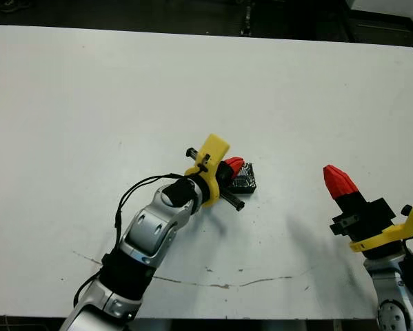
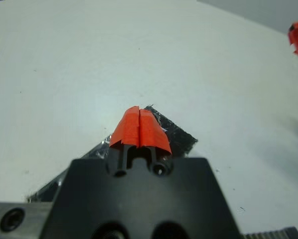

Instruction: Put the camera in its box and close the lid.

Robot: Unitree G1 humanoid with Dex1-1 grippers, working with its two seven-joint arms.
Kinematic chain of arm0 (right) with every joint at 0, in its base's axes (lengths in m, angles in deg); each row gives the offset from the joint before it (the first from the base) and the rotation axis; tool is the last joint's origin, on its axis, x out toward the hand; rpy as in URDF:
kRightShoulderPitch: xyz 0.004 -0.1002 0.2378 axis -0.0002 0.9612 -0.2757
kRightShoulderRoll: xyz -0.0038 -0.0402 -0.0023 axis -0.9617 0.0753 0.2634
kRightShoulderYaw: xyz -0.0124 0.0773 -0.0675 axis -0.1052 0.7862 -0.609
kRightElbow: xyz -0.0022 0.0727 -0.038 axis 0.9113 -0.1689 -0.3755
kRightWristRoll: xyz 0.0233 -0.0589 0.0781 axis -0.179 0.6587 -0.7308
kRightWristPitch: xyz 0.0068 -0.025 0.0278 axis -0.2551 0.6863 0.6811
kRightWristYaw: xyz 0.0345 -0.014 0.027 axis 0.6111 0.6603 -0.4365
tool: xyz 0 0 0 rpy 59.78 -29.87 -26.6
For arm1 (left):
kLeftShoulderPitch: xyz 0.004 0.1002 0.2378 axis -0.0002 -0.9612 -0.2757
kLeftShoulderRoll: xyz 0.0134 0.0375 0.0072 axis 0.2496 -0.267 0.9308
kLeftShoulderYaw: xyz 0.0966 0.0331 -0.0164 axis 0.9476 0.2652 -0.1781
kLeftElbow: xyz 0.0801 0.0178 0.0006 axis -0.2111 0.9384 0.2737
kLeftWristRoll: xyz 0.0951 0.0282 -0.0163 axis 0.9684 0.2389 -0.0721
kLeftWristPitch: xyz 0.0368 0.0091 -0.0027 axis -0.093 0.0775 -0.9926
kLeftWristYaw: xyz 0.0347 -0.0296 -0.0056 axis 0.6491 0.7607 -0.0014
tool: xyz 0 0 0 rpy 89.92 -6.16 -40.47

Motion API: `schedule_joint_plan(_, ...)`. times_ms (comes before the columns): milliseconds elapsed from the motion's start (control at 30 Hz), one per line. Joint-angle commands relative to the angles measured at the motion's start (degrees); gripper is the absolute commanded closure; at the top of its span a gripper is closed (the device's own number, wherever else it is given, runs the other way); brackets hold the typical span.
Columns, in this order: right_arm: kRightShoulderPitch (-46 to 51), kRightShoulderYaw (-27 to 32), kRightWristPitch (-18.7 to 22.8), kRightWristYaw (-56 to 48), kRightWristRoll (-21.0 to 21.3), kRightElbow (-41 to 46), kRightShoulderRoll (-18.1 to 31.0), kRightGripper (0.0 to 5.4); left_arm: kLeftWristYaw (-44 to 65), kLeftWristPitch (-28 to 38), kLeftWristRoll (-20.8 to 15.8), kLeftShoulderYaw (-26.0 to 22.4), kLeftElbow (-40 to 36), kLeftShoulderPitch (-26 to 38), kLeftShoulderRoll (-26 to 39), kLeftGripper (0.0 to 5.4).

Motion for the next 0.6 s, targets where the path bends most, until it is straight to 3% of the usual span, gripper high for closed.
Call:
schedule_joint_plan(33, 0.50, 0.42, -0.03, 0.66, -0.37, 0.33, 0.15, 5.40, 1.72, 0.22, -0.61, -1.21, -2.35, -5.50, 3.21, 5.38)
schedule_joint_plan(200, -0.29, -0.59, 1.36, 3.05, 0.07, 2.15, -0.02, 5.40, 1.55, 8.56, -2.75, -7.56, -11.93, -5.96, 3.77, 5.38)
schedule_joint_plan(300, -2.01, -1.30, 0.54, 3.90, 0.26, 2.06, -0.91, 5.40, 0.36, 17.14, -2.57, -12.04, -15.63, -6.60, 4.01, 5.38)
schedule_joint_plan(400, -4.29, -1.80, -1.50, 4.80, 1.25, 0.70, -2.45, 5.40, -0.35, 26.79, -1.37, -15.13, -16.65, -8.43, 4.79, 5.38)
schedule_joint_plan(600, -5.89, -2.95, -0.16, 12.60, 6.13, 0.76, -4.76, 5.40, -3.07, 40.22, 3.08, -18.07, -14.33, -15.02, 5.55, 5.38)
